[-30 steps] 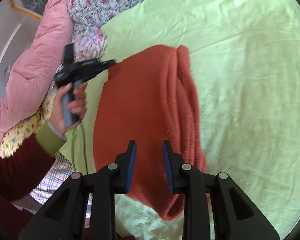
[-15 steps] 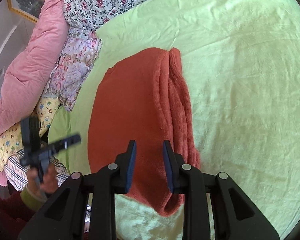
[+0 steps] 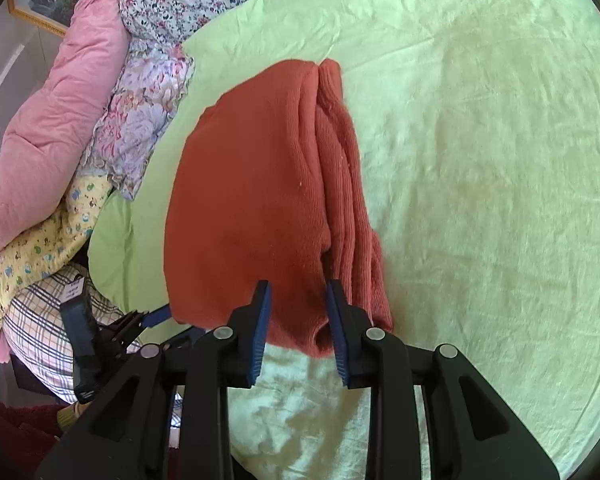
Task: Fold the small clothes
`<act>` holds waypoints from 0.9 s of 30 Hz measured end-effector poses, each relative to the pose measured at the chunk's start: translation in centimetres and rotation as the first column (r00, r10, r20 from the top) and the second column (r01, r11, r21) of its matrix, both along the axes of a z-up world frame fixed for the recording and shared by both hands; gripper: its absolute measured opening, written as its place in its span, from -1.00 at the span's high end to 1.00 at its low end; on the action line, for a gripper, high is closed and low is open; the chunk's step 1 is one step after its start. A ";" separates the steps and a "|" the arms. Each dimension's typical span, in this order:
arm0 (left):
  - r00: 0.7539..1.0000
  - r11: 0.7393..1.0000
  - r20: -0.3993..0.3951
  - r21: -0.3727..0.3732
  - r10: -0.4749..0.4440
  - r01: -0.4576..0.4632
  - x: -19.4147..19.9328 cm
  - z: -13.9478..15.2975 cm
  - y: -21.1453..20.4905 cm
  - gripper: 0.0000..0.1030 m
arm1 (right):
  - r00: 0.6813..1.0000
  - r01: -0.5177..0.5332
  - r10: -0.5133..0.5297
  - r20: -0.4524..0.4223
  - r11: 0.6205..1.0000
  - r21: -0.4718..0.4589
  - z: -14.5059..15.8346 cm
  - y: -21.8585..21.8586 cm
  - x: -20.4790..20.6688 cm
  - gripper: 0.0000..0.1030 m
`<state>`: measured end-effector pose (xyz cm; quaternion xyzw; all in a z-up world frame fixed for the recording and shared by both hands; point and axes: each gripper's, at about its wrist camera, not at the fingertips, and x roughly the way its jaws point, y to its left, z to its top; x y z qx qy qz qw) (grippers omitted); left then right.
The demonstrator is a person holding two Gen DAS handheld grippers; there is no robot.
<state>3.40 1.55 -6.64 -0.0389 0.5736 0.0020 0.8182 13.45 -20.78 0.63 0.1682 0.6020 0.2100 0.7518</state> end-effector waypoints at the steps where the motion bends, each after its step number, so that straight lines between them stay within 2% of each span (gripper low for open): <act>1: 1.000 1.000 0.004 0.000 0.005 -0.005 0.1 0.1 -0.1 -0.35 | 1.000 -0.006 0.006 0.000 1.000 -0.005 -0.1 0.1 0.0 0.41; 4: 1.000 1.000 0.024 -0.003 0.000 0.000 -0.2 1.2 -0.2 -0.35 | 0.999 -0.026 0.026 0.026 0.999 -0.022 0.3 0.6 1.1 0.41; 8: 0.999 0.999 0.043 -0.046 -0.001 0.003 -0.6 3.0 0.8 -0.35 | 0.997 -0.043 0.043 0.067 0.999 -0.001 0.5 1.5 4.5 0.40; 14: 0.997 0.982 -0.020 -0.177 0.069 -0.071 1.1 2.9 3.2 -0.36 | 0.999 -0.036 0.036 0.008 0.999 0.000 -2.2 2.6 7.9 0.40; 15: 0.997 0.982 -0.026 -0.176 0.068 -0.071 1.3 2.9 3.2 -0.36 | 0.999 -0.045 0.045 0.006 0.999 0.003 -2.3 2.7 8.0 0.49; 16: 0.998 0.983 -0.029 -0.173 0.059 -0.063 1.3 3.0 3.0 -0.36 | 0.998 -0.053 0.053 0.017 0.999 -0.005 -2.1 2.9 7.9 0.84; 18: 0.999 0.987 -0.028 -0.154 0.036 -0.040 1.7 2.9 2.5 -0.36 | 0.997 -0.036 0.034 0.064 0.998 0.041 0.0 2.5 7.5 0.84; 19: 0.999 0.988 -0.026 -0.151 0.023 -0.026 1.8 2.8 2.2 -0.36 | 0.993 -0.020 0.005 0.120 0.993 0.120 2.2 1.8 7.0 0.84; 21: 1.000 0.991 -0.029 -0.135 0.000 -0.004 2.0 2.2 1.5 -0.37 | 0.984 -0.012 -0.004 0.175 0.996 0.090 3.9 1.1 6.3 0.85; 24: 0.999 0.994 -0.034 -0.106 -0.020 0.017 2.1 1.5 0.3 -0.37 | 0.997 0.001 -0.002 0.078 1.000 0.020 0.8 0.1 6.6 0.85; 27: 0.999 0.998 -0.026 -0.061 -0.024 0.023 2.5 0.9 -0.1 -0.37 | 1.000 -0.001 0.001 0.008 1.000 0.004 -2.3 -0.2 6.6 0.84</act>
